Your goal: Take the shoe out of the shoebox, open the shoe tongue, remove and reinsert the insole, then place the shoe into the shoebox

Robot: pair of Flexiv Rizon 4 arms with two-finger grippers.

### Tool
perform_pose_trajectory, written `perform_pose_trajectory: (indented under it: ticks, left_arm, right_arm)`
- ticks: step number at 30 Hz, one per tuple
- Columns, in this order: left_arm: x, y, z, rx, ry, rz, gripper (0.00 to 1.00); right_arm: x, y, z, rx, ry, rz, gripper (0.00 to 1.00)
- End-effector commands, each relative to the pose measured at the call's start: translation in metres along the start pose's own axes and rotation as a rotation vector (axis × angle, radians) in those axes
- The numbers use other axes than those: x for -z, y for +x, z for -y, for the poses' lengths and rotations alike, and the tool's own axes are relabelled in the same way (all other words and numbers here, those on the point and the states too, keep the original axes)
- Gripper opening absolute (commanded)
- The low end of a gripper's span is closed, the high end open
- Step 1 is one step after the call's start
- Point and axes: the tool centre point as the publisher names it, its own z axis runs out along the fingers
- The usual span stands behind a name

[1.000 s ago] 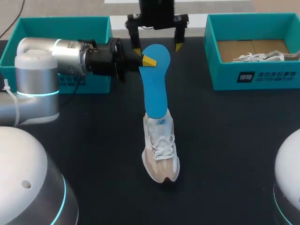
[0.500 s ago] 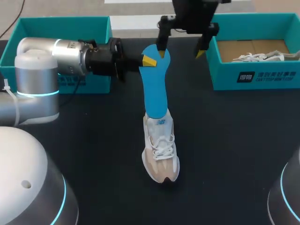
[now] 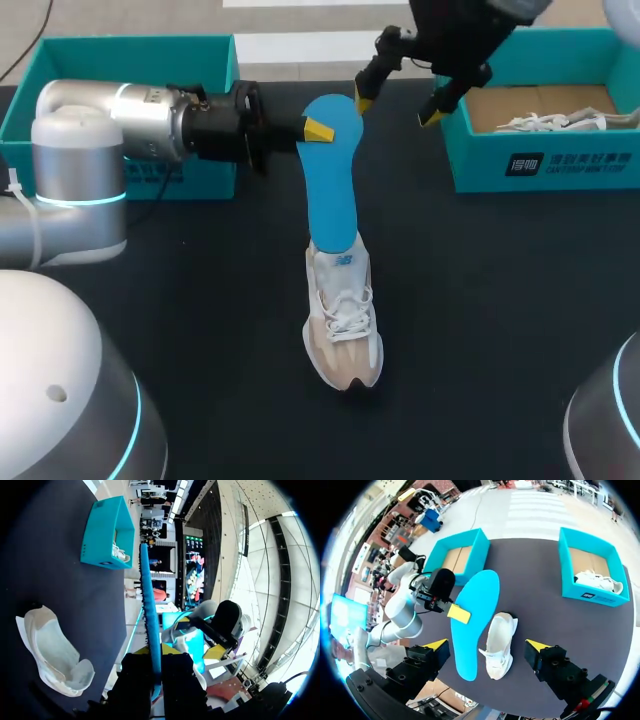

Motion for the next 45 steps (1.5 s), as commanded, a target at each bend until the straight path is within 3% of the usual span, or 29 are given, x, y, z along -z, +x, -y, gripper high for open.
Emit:
perform_pose_trajectory:
  ticks: [1, 3, 7, 16, 29, 39, 42, 45]
  left_arm:
    - [0.0, -0.001, 0.0, -0.001, 0.0, -0.002, 0.0]
    - [0.0, -0.001, 0.0, -0.001, 0.0, -0.002, 0.0]
    - [0.0, -0.001, 0.0, -0.001, 0.0, -0.002, 0.0]
    - [0.0, -0.001, 0.0, -0.001, 0.0, -0.002, 0.0]
    - [0.0, -0.001, 0.0, -0.001, 0.0, -0.002, 0.0]
    - [0.0, -0.001, 0.0, -0.001, 0.0, -0.002, 0.0]
    - [0.0, -0.001, 0.0, -0.001, 0.0, -0.002, 0.0]
    - [0.0, -0.001, 0.0, -0.001, 0.0, -0.002, 0.0]
  right_arm:
    - [-0.002, -0.004, 0.001, 0.0, -0.003, -0.128, 1.0]
    - [-0.002, -0.004, 0.001, 0.0, -0.003, -0.128, 1.0]
    - [-0.008, -0.008, 0.005, -0.008, -0.076, -0.281, 1.0]
    - [-0.023, -0.023, 0.013, -0.019, -0.076, -0.456, 1.0]
    - [-0.027, -0.039, 0.013, -0.037, -0.039, -0.538, 1.0]
    - [-0.028, -0.049, 0.013, -0.116, -0.178, -0.702, 1.0]
    - [-0.027, -0.049, 0.01, -0.117, -0.203, -0.738, 1.0]
    - [-0.027, -0.049, 0.007, -0.108, -0.173, -0.731, 1.0]
